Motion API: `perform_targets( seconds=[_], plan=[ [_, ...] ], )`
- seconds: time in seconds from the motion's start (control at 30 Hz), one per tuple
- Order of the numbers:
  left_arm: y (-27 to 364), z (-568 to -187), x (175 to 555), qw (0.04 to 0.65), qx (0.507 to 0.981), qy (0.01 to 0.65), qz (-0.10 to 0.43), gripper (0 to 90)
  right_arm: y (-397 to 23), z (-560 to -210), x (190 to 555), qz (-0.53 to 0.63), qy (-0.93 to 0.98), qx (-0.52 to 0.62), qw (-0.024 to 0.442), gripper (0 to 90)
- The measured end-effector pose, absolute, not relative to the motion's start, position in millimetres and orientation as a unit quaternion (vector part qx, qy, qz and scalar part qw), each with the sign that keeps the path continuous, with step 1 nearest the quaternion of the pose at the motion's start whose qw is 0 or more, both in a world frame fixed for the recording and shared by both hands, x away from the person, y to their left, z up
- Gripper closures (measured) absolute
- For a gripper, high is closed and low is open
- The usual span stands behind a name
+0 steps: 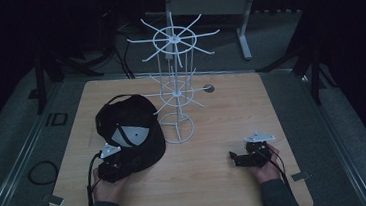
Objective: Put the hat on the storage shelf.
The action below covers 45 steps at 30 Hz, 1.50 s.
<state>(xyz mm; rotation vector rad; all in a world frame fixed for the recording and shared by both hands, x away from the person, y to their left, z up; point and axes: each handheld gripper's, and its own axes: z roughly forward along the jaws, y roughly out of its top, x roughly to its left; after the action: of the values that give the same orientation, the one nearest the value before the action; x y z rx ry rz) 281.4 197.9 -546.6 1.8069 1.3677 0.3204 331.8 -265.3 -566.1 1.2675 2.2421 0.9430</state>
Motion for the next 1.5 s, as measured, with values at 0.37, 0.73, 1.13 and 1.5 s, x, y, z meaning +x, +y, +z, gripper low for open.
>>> perform_targets(
  seconds=[0.37,0.73,1.13,1.5],
  plan=[
    [192,-549,284,0.424,0.719,0.538,0.116,57.1,-265,-566,332,0.337,0.801,0.453,0.197,11.3],
    [188,-539,284,0.437,0.717,0.529,0.124,67.5,-265,-566,332,0.337,0.802,0.453,0.197,11.3],
    [187,-534,284,0.468,0.699,0.532,0.093,76.7,-265,-566,332,0.337,0.802,0.453,0.197,11.3],
    [195,-521,278,0.482,0.678,0.542,0.117,86.7,-265,-566,332,0.337,0.802,0.453,0.197,11.2]
  ],
)
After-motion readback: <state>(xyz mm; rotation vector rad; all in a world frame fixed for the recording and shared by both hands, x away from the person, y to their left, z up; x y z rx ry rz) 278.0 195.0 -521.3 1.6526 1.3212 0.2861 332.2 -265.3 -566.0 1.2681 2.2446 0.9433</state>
